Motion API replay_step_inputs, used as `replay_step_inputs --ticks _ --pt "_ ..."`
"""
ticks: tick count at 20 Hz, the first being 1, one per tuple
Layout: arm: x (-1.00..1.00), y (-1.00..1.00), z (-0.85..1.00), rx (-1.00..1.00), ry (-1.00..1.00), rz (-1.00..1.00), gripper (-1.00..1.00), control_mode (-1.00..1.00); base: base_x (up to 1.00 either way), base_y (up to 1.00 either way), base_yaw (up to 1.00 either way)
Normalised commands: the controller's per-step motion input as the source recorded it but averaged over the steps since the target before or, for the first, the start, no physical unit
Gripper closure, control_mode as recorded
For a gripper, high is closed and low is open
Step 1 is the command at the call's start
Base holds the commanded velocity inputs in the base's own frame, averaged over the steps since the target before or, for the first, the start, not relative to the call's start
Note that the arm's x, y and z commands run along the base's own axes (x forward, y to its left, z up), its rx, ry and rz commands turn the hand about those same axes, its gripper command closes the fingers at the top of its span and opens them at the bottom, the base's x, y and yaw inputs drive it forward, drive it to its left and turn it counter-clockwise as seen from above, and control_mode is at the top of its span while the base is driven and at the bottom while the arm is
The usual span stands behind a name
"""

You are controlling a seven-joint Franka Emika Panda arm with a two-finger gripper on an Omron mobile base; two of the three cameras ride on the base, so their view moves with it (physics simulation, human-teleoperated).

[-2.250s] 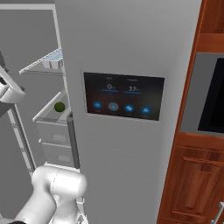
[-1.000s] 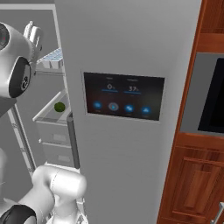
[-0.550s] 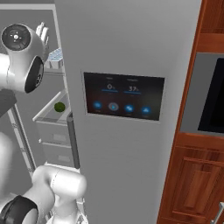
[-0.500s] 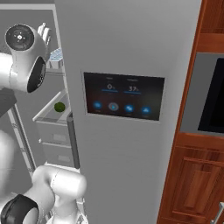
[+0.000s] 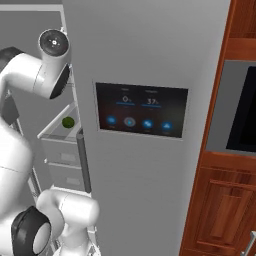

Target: Open the freezer door, pick up the ice cube tray from the freezer, and place it on the dining counter.

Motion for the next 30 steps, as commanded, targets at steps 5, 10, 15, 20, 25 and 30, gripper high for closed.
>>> replay_step_inputs --ticks 5,10,15,20,25,30 --pt "0.4 0.11 -0.15 0.0 0.0 0.04 -1.0 -1.0 0.0 0.0 0.0" --pt "0.41 0.24 -0.28 0.0 0.03 0.0 -1.0 -1.0 0.0 0.0 0.0" --pt "0.39 0.14 -0.17 0.0 0.08 0.0 -1.0 -1.0 0.0 0.0 0.0" --pt "0.49 0.02 -0.01 0.0 0.06 0.0 -1.0 -1.0 0.0 0.0 0.0" --pt "0.45 0.0 0.0 0.0 0.08 0.0 -1.0 -1.0 0.0 0.0 0.0" --pt "0.28 0.0 -0.03 0.0 0.09 0.01 -1.0 -1.0 0.0 0.0 0.0"
